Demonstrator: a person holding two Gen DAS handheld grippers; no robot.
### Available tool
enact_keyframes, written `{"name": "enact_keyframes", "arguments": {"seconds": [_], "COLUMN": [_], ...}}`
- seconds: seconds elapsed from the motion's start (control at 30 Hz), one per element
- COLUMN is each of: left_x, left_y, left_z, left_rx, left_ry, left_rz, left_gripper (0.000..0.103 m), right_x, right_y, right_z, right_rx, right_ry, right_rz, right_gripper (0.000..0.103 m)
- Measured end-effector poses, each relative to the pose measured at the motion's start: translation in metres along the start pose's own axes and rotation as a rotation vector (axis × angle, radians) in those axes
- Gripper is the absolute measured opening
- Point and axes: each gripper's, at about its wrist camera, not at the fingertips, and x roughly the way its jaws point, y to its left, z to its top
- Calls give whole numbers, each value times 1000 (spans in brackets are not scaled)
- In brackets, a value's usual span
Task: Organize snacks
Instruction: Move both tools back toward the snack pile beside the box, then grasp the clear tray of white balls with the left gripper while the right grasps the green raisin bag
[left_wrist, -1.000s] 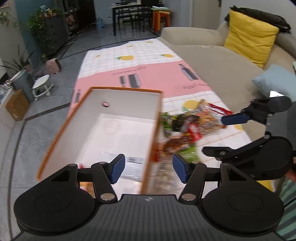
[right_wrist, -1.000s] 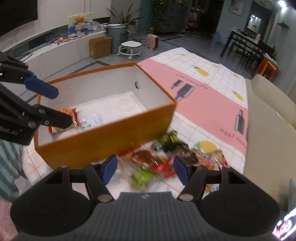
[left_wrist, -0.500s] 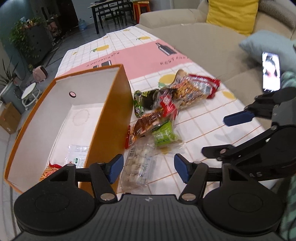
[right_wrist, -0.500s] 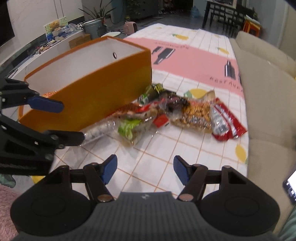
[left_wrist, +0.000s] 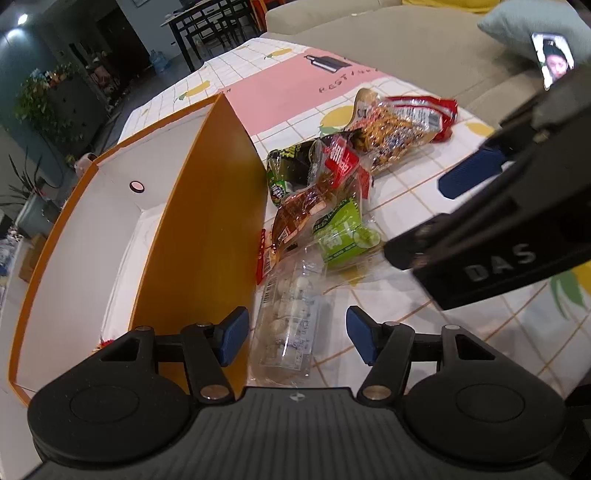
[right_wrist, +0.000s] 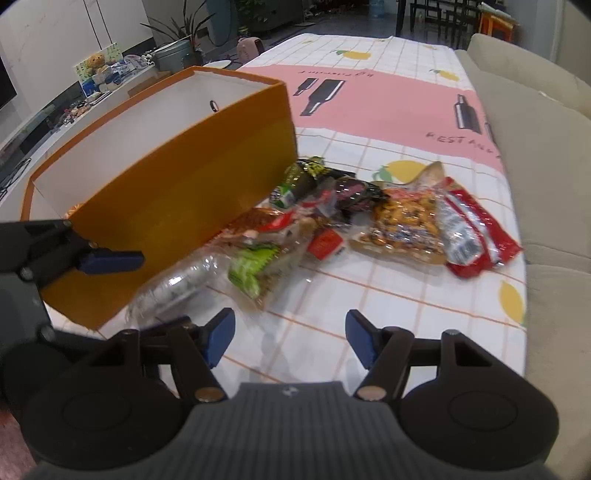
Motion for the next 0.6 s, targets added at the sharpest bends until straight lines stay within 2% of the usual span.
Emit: {"name": "enact_keyframes", "arguments": {"seconds": [0.2, 0.3, 0.33, 0.47, 0.5, 0.53, 0.6], "left_x": [10, 14, 14, 15, 14, 14, 13], "left_y": [-4, -3, -2, -2, -1, 0, 4], "left_z": [-4, -4, -5, -6, -7, -7, -7], "left_rx": [17, 0, -4, -10, -16, -24, -52], "left_ry": [49, 70, 75, 80, 80, 81, 83], "left_rz": [30, 24, 24, 26, 28, 29, 6], "left_gripper": [69, 63, 62, 57, 52, 47, 43], "right_x": [23, 34, 37, 45, 46, 46, 44], "right_y": [10, 10, 9, 6, 6, 5, 6], "right_z": [13, 17, 18, 18, 17, 15, 14], "right_rx": [-9, 10, 19, 34, 34, 37, 25], "right_ry": [21, 35, 41, 61, 65, 65, 66], "right_rz": [22, 51, 56, 65, 71, 83, 77], "right_gripper": [64, 61, 59, 33, 25, 23, 21]}}
